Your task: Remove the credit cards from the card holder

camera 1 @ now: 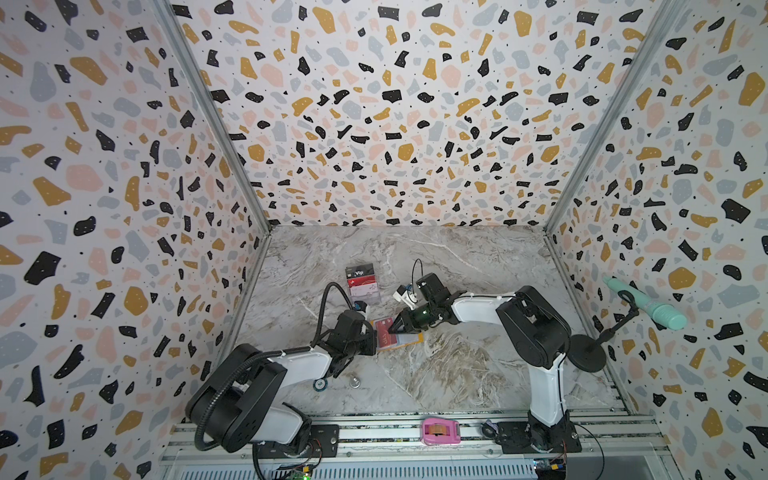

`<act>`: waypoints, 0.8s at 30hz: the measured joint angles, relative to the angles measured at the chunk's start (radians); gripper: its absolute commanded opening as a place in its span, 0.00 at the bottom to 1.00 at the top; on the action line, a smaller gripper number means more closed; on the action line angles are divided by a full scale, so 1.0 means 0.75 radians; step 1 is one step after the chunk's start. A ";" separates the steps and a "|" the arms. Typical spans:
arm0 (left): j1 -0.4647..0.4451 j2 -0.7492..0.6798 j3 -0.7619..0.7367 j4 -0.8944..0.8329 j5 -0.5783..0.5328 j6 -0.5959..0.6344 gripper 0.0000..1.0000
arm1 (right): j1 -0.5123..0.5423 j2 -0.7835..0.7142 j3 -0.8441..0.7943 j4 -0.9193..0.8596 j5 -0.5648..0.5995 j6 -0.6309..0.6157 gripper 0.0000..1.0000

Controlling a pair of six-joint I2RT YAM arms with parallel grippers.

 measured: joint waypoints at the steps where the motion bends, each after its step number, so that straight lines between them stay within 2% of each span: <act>1: 0.000 0.002 0.000 0.002 0.001 0.000 0.00 | -0.002 0.000 0.000 -0.001 -0.002 -0.003 0.26; 6: 0.000 0.012 0.000 0.019 0.008 0.000 0.00 | -0.009 0.000 0.000 -0.006 -0.019 -0.016 0.26; 13: 0.000 0.014 0.000 0.022 0.009 0.001 0.00 | -0.017 0.000 0.000 -0.023 -0.027 -0.043 0.19; 24: 0.000 0.015 0.001 0.021 0.010 0.001 0.00 | -0.007 0.011 0.001 0.057 -0.120 0.009 0.18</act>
